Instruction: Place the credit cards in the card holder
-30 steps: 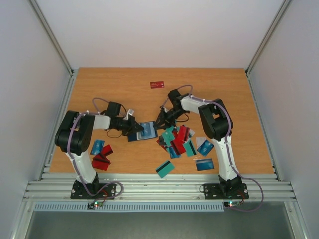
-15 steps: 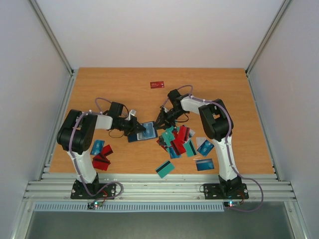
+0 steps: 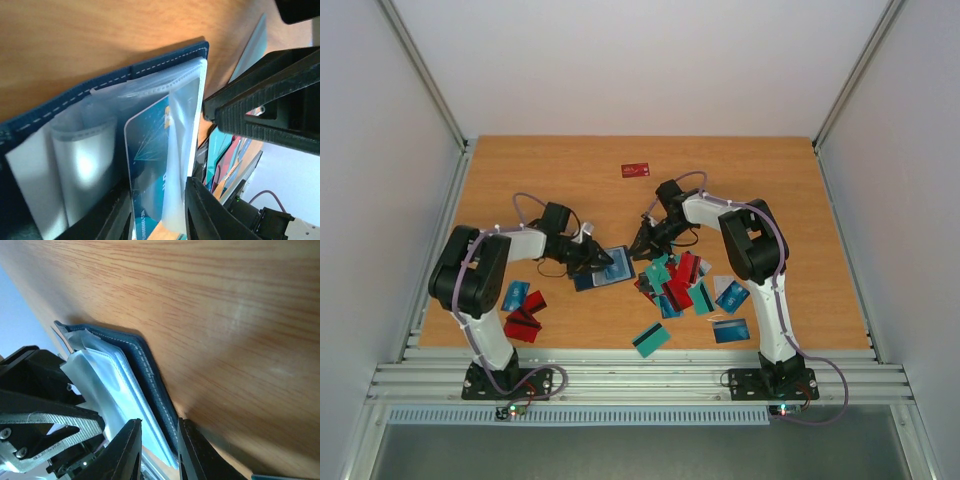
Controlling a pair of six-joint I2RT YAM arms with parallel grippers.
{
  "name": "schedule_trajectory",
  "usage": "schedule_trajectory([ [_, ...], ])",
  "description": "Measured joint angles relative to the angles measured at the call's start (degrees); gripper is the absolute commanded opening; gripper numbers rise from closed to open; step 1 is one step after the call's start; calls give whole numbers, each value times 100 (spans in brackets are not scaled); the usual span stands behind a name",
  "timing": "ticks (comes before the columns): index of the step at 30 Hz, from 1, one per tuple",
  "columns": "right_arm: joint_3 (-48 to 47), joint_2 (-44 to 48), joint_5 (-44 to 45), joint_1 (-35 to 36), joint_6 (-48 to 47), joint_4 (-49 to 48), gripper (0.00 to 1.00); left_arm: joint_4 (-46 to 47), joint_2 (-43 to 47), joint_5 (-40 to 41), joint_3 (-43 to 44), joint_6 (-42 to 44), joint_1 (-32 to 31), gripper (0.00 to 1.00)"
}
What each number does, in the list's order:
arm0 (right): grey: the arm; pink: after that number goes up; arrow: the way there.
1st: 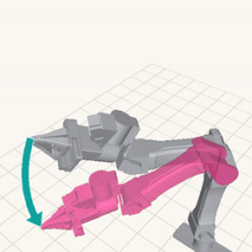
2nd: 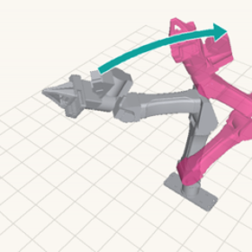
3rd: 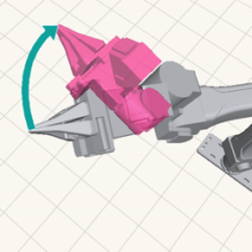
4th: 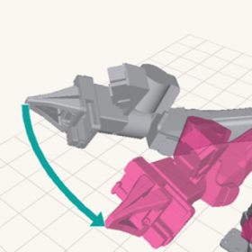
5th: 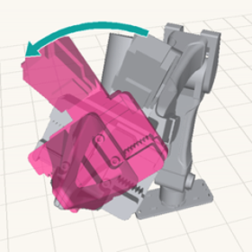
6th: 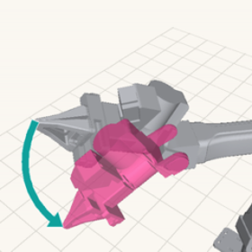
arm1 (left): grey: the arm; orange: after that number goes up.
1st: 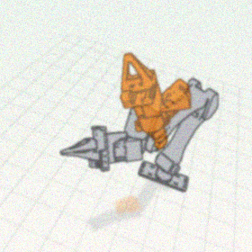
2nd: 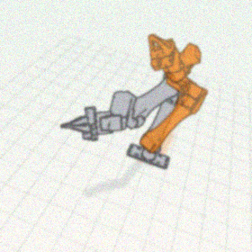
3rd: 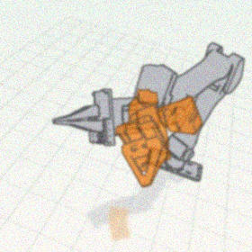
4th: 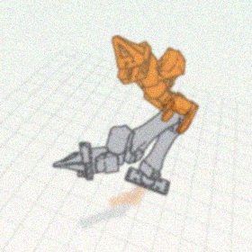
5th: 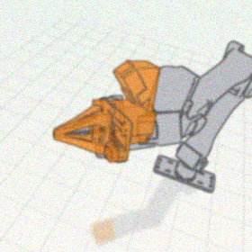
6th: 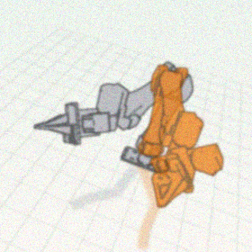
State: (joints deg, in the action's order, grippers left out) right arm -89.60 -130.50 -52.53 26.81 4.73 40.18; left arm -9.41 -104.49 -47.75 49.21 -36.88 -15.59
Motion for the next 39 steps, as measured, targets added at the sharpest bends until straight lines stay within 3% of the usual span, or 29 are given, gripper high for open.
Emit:
schedule_trajectory([
  [9, -9, 9, 26, 15, 35, 26, 23, -1818, 352, 570, 522, 695, -20, 52],
  [12, -22, 7, 28, 20, 48, 39, 23, -2406, 452, 774, 780, 933, -20, 66],
  [18, -37, 9, 50, 26, 72, 44, 23, -3366, 662, 1167, 1250, 1373, -20, 79],
  [20, -37, 9, 68, 26, 68, 55, 23, -3613, 737, 1307, 1320, 1504, -20, 79],
  [22, -37, 17, 83, 26, 55, 83, 23, -3829, 796, 1432, 1370, 1620, -20, 73],
  [26, -33, 83, 160, 50, 22, 234, 23, -3969, 876, 1515, 1368, 1777, -20, 53],
  [34, 31, 313, 330, 81, -107, 509, 27, -3582, 942, 1191, 1355, 1685, -20, 17],
  [39, 33, 535, 321, 98, -199, 584, 35, -3399, 868, 1113, 1351, 1698, -20, 10],
])
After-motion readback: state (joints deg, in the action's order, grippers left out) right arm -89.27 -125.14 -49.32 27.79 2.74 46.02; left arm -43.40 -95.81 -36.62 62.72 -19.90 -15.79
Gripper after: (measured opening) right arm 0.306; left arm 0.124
